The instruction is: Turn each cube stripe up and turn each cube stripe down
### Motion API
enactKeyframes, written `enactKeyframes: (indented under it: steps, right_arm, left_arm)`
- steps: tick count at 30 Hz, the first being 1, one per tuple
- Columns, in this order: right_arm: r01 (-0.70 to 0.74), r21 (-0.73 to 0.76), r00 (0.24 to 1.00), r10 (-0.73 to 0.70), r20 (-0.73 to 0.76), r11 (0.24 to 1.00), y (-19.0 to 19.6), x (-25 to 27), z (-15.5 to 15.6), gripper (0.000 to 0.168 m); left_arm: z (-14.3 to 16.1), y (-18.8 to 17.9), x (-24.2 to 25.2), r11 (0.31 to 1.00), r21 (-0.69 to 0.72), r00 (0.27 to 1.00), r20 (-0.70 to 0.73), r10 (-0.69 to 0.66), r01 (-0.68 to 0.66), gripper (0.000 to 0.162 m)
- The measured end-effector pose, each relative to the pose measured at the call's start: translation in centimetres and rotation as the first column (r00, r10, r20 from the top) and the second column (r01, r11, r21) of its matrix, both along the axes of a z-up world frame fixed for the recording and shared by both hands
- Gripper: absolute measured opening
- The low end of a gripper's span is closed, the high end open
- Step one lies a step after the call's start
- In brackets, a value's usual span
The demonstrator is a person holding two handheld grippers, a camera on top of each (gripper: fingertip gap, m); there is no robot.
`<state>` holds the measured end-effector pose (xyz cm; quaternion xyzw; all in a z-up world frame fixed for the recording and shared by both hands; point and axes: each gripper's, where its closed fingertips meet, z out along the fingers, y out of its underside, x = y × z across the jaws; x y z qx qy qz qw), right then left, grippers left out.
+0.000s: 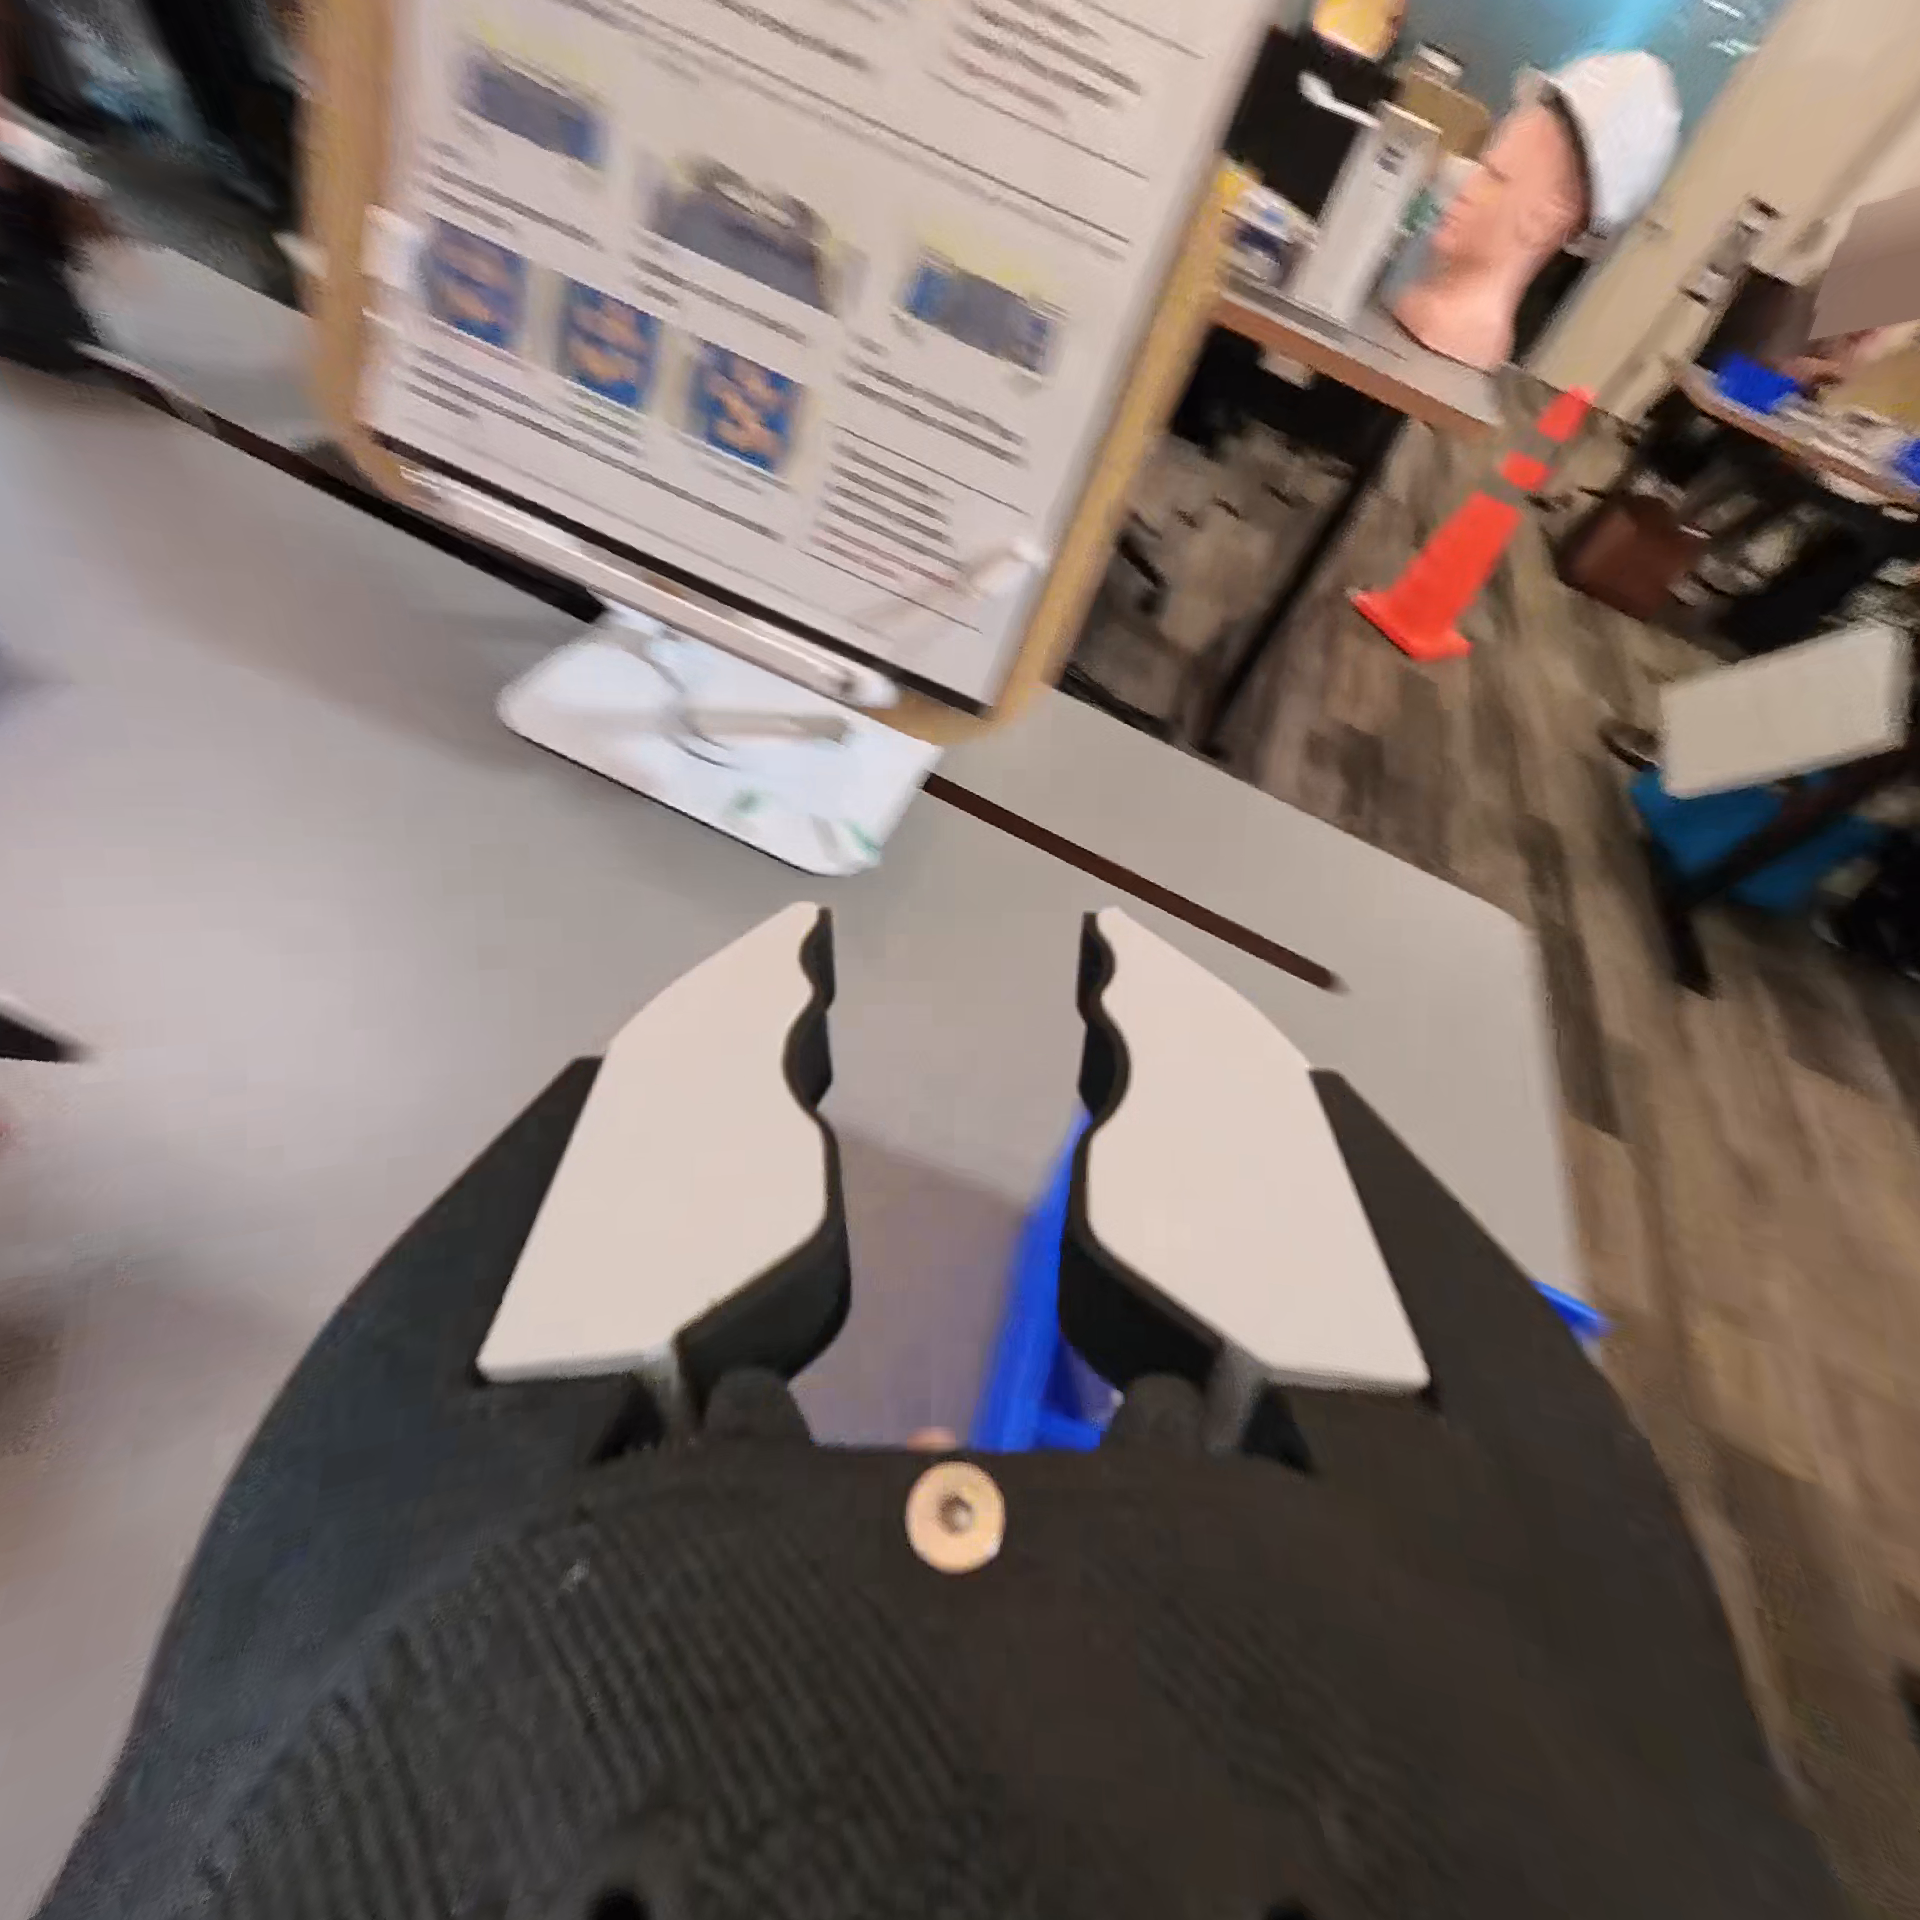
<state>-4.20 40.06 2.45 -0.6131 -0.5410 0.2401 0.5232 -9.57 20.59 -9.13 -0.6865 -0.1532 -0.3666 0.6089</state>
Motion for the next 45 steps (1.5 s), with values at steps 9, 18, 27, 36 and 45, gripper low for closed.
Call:
enactKeyframes:
  steps: [9, 18, 27, 36, 45]
  right_arm:
    - [-0.356, -0.044, 0.913, 0.338, -0.230, 0.933, -14.8, -6.5, -6.9, 0.012]
    - [-0.386, -0.230, 0.913, 0.333, -0.237, 0.893, -16.6, -6.9, -11.7, 0.003]
    - [-0.355, -0.311, 0.906, 0.243, -0.347, 0.882, -13.6, -5.6, -10.3, 0.001]
    - [-0.291, -0.162, 0.886, 0.201, -0.419, 0.943, -13.0, -5.3, -8.4, 0.000]
    - [-0.195, -0.069, 0.907, 0.153, -0.393, 0.978, -12.4, -5.7, -8.4, 0.000]
  left_arm:
    - [-0.4, -0.3, -2.3, 0.999, 0.002, 0.996, 0.068, 0.051, -0.052, 0.042]
    - [-1.2, -0.3, -3.5, 0.994, -0.023, 0.994, -0.022, 0.106, -0.106, 0.049]
    - [-0.6, -0.3, -3.5, 0.986, 0.016, 0.981, -0.096, 0.169, -0.169, 0.048]
    - [-0.8, -0.3, -3.5, 0.986, 0.017, 0.979, -0.116, 0.169, -0.168, 0.049]
    - [-0.7, -0.4, -4.0, 0.982, 0.019, 0.977, -0.097, 0.189, -0.188, 0.052]
